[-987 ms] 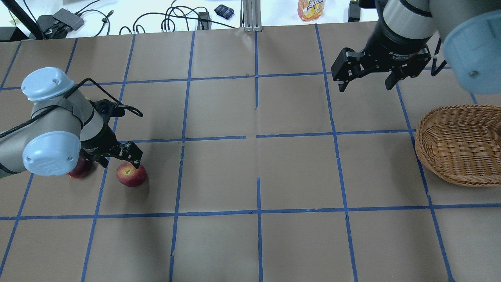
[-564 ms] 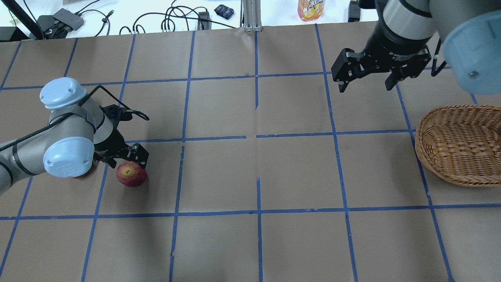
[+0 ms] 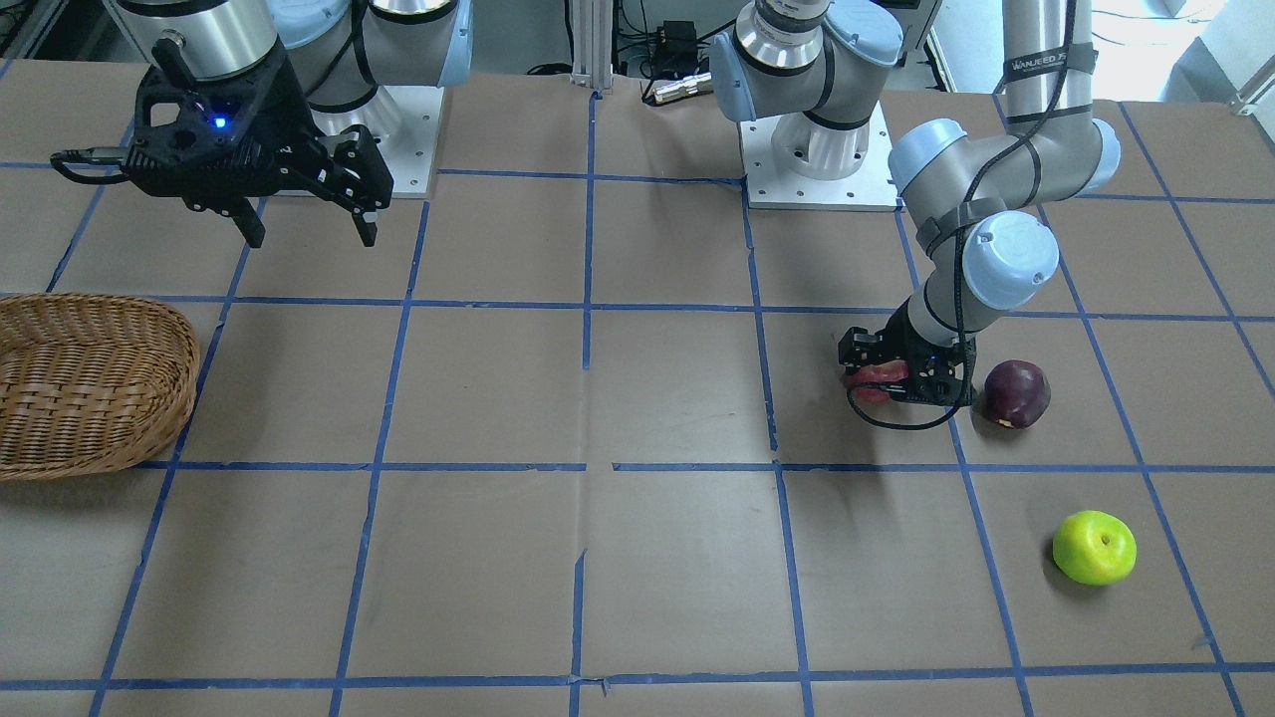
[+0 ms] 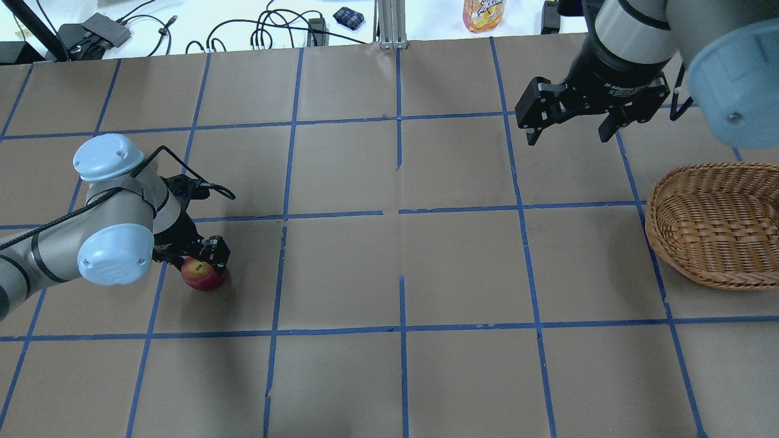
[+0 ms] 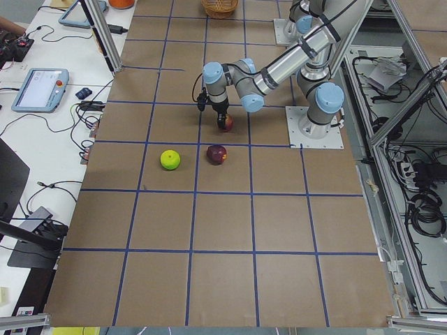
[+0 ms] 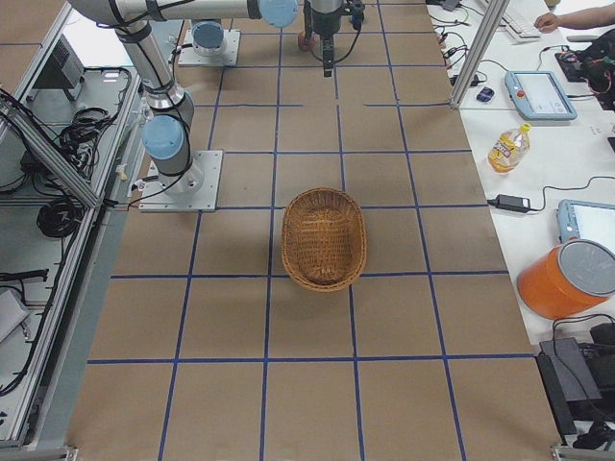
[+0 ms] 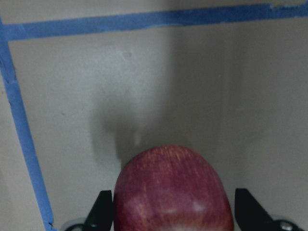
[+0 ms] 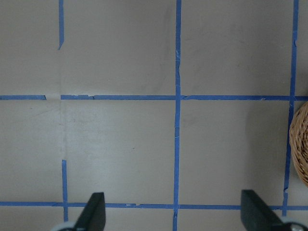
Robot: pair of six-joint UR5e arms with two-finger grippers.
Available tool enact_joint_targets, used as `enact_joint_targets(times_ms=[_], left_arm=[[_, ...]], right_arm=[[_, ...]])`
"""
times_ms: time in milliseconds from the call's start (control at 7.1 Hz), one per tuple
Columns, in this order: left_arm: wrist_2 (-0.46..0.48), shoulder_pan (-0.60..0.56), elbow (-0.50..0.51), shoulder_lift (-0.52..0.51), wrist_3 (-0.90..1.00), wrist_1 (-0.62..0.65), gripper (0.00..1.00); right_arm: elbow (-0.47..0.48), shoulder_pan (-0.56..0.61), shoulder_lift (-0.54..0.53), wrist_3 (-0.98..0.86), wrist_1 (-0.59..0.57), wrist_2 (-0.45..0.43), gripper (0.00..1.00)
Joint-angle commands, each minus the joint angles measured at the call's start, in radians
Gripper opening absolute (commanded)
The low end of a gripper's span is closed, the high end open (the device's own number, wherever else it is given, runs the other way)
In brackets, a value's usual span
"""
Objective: Put all apples into basket
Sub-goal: 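Carry the red apple with the left gripper toward the table center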
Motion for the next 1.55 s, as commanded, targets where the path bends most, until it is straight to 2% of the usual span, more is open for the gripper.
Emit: enact_joint_targets(times_ms=[0, 141, 423, 564, 846, 987, 1128, 1268, 1409], left_arm=[[-0.058, -0.164, 0.050, 0.066, -0.194, -0.039, 0.10], [-0.074, -0.339, 0.073, 0.041, -0.241, -0.015, 0.06], [-0.213, -0.538, 0.201, -0.019, -0.496, -0.012, 0.06], [-0.245, -0.613, 0.216, -0.047, -0.617, 0.002, 0.06], [-0.260, -0.644, 0.219, -0.154, -0.696, 0.124, 0.08], [-0.258, -0.646, 0.226, -0.189, -0.704, 0.151, 0.67], [-0.247, -0.652, 0.228, -0.202, -0.698, 0.184, 1.00], [-0.247, -0.641, 0.248, -0.193, -0.695, 0.209, 1.00], [-0.244, -0.609, 0.294, -0.161, -0.697, 0.139, 1.00]], right_arm=[[0.001, 0.000, -0.001, 0.000, 0.001, 0.000, 1.00], [0.002, 0.000, -0.001, 0.000, 0.001, 0.000, 1.00], [0.001, 0.000, 0.000, 0.000, 0.001, 0.000, 1.00], [-0.002, 0.000, 0.003, 0.000, 0.001, 0.000, 1.00], [-0.002, 0.000, 0.002, 0.000, 0.001, 0.000, 1.00], [-0.001, 0.000, 0.003, 0.000, -0.001, -0.001, 1.00], [0.002, 0.000, 0.003, 0.000, -0.006, 0.006, 1.00], [0.005, 0.002, 0.008, 0.003, -0.018, 0.013, 1.00], [0.004, 0.009, 0.047, 0.015, -0.024, 0.016, 1.00]])
